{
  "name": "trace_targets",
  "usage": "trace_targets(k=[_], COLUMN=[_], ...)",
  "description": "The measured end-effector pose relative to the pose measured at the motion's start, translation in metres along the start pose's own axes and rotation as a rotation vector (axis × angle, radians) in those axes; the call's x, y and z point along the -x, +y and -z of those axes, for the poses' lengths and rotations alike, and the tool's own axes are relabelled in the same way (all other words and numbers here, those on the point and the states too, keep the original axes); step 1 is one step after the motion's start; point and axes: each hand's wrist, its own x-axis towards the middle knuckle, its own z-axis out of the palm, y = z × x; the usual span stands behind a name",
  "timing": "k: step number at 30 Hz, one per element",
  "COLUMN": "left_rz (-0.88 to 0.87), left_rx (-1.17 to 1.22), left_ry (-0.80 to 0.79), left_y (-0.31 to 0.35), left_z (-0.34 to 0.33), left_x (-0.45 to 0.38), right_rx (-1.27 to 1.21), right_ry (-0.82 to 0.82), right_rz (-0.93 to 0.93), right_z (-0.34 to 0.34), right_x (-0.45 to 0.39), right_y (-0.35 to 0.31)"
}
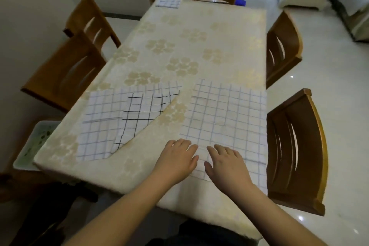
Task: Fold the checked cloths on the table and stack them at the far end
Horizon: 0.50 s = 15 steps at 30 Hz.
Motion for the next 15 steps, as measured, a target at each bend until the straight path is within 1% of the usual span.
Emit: trace_targets(k=[2,5,8,9,12,15], left_rz=[-0.09,-0.232,-0.254,-0.256,-0.28,-0.325], left_rx=[-0.018,-0.032,-0.034,-0.024,0.003,0.033], left_ry=[-0.034,-0.095,-0.217,-0.22,-0.155,-0.106], left_y=[-0.001,-0.005,-0.016,-0.022,-0.041,-0.058], left_z=[-0.018,-0.049,-0.083,-0.096,-0.127,-0.143], left_x=[-0.023,-0.045,-0.053,-0.053,-0.047,-0.037], right_rx=[-0.022,-0.122,-0.16,-0.155,-0.149,-0.161], right_ry=[-0.019,-0.028,-0.04,-0.061,-0.135,-0.12], right_rz=[-0.031,-0.116,-0.231,-0.25,-0.253,-0.263], right_z=[-0.021,-0.057,-0.091,-0.102,-0.13,-0.147], right_x=[-0.007,-0.017,-0.018,-0.017,-0.007,0.003], right_y=[0.009,0.021,0.03,0.033,0.041,0.039])
